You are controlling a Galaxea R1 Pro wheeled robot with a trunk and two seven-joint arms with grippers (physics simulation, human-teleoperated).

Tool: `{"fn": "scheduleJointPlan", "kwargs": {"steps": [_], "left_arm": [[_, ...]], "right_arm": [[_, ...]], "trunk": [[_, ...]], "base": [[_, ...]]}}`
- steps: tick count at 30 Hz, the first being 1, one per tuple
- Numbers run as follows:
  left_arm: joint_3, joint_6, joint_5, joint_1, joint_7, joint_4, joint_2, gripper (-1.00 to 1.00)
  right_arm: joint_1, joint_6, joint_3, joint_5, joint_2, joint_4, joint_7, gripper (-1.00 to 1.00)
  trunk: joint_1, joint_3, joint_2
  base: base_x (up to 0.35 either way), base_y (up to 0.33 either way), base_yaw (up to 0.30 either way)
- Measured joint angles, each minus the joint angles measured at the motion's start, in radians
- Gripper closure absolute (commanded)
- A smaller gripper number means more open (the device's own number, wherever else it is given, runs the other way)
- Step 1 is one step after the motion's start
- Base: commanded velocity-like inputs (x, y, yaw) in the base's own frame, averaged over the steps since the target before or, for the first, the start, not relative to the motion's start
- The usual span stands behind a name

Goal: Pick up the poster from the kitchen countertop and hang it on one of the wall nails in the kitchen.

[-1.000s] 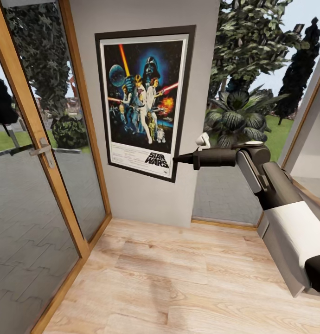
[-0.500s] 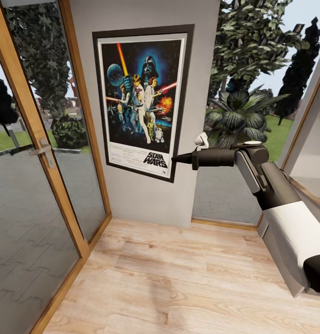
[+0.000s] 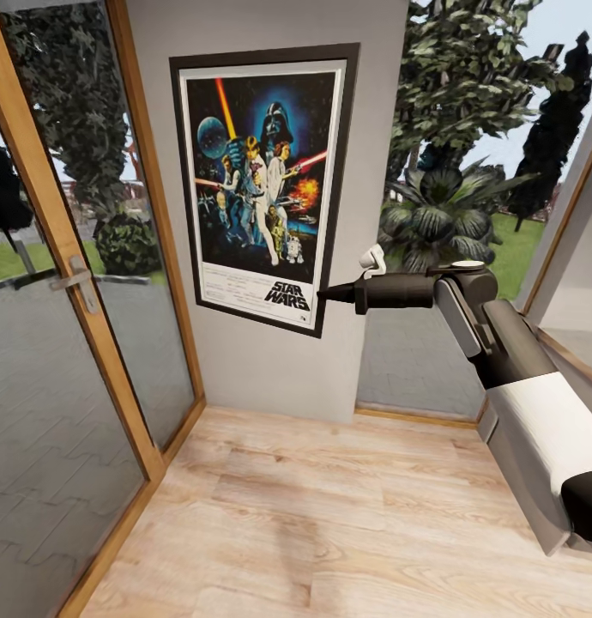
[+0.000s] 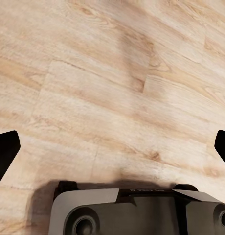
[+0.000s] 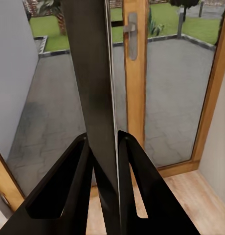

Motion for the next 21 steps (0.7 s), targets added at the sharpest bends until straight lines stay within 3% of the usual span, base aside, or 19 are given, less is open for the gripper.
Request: {"fn": "scheduleJointPlan", "kwargs": {"steps": [21], "left_arm": [[0.001,0.000,0.001,0.000,-0.001,-0.001,0.000,-1.00]], "right_arm": [[0.000,0.000,0.000,0.001,0.001,0.000,0.000,1.00]], "trunk": [[0.000,0.000,0.000]], "base": [[0.059,0.000,0.000]]}}
